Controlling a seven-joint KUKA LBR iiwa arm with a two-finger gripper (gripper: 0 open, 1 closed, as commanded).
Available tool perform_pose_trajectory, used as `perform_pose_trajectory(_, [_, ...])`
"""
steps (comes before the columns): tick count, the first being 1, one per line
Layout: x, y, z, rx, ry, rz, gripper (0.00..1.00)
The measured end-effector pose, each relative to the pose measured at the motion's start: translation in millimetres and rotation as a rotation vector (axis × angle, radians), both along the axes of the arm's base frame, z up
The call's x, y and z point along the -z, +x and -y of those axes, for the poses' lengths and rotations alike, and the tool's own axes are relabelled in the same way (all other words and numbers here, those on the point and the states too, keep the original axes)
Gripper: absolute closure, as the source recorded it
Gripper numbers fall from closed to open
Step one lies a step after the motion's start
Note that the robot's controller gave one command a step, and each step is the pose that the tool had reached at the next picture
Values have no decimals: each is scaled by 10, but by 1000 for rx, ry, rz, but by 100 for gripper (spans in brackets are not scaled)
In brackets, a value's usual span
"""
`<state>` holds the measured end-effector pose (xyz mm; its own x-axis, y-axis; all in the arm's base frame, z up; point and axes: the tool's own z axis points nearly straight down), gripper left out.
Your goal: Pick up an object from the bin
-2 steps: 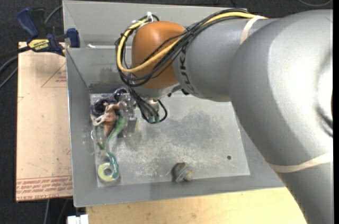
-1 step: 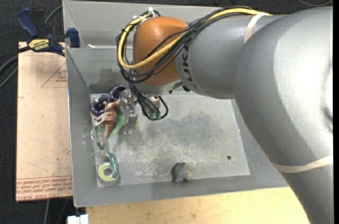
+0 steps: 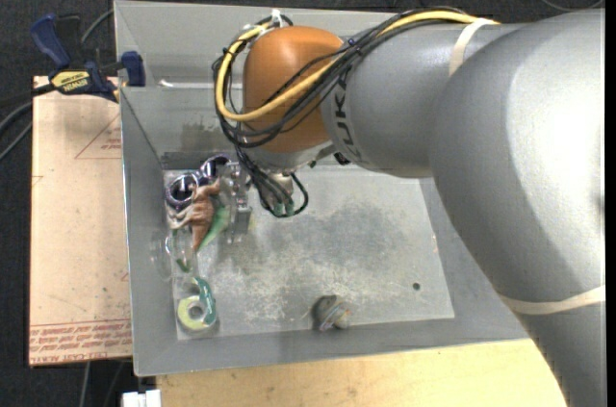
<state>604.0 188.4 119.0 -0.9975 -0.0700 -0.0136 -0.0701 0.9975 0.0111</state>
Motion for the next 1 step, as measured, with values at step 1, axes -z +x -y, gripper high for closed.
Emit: perform_pose_trajectory(1, [-186,-8,2,0,0,-2,100])
